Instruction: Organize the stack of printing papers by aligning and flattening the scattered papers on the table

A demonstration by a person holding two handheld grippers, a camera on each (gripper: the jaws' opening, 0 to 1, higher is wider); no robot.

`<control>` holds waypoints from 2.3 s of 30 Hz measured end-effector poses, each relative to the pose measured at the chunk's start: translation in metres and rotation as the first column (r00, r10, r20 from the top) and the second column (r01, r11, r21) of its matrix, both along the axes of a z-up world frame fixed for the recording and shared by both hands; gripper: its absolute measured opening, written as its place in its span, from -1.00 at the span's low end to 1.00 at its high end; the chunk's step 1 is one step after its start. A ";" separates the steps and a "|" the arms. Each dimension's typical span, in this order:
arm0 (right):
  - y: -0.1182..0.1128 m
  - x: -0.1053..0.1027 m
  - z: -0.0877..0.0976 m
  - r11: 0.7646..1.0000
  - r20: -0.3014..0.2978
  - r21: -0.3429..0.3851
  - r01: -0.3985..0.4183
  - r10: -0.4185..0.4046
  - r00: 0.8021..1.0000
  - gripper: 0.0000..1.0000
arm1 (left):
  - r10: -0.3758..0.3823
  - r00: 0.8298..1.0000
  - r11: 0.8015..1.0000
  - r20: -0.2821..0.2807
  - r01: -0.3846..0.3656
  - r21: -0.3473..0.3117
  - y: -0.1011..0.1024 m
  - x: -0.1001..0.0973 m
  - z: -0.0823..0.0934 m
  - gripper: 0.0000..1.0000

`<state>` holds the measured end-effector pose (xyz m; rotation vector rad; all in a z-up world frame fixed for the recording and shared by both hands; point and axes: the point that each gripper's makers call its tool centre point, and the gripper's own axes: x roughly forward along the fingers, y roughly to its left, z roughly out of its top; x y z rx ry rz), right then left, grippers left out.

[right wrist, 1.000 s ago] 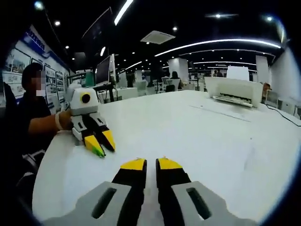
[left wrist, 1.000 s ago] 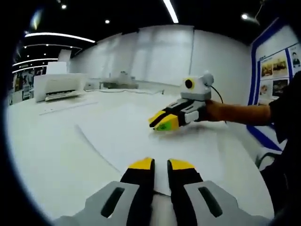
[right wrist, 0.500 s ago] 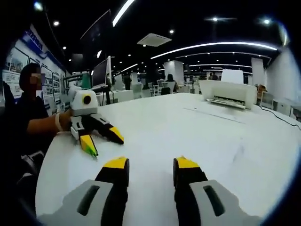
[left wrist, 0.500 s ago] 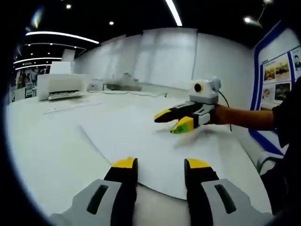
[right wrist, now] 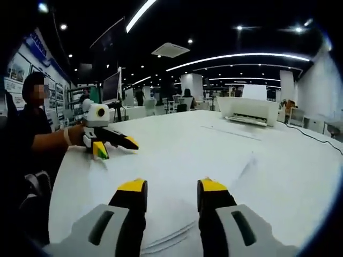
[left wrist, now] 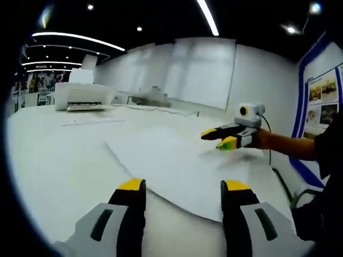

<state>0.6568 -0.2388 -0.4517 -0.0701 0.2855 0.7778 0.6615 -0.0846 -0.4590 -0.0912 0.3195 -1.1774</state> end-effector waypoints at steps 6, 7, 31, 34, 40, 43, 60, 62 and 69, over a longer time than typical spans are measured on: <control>-0.006 -0.013 0.008 1.000 0.007 0.021 0.011 -0.011 1.000 -0.15 | 0.014 1.000 0.999 0.008 -0.013 -0.034 0.009 -0.017 0.013 0.34; -0.007 -0.016 0.010 1.000 0.011 0.026 0.011 -0.012 1.000 -0.08 | 0.020 1.000 0.999 0.014 -0.019 -0.036 0.012 -0.017 0.015 0.36; -0.053 -0.112 0.040 0.997 0.033 0.003 0.075 -0.075 0.997 0.36 | 0.154 0.987 0.988 0.048 -0.154 0.001 0.102 -0.091 0.045 0.57; -0.059 -0.123 0.041 0.996 0.032 -0.002 0.092 -0.092 0.995 0.42 | 0.159 0.986 0.987 0.057 -0.160 0.003 0.112 -0.105 0.049 0.57; -0.070 -0.150 0.042 0.993 0.034 -0.017 0.117 -0.117 0.993 0.42 | 0.197 0.978 0.980 0.064 -0.198 0.015 0.134 -0.122 0.053 0.57; -0.075 -0.166 0.045 0.991 0.039 -0.023 0.130 -0.129 0.991 0.42 | 0.209 0.976 0.977 0.063 -0.211 0.019 0.142 -0.136 0.053 0.57; -0.125 -0.268 0.056 0.964 0.067 0.012 0.265 -0.266 0.962 0.41 | 0.294 0.955 0.955 0.033 -0.295 0.038 0.186 -0.220 0.056 0.58; -0.130 -0.280 0.054 0.958 0.067 0.014 0.285 -0.286 0.956 0.41 | 0.304 0.952 0.952 0.026 -0.305 0.041 0.191 -0.235 0.053 0.59; -0.144 -0.324 0.048 0.924 0.069 0.084 0.373 -0.379 0.923 0.38 | 0.351 0.936 0.936 -0.003 -0.351 0.041 0.214 -0.283 0.042 0.59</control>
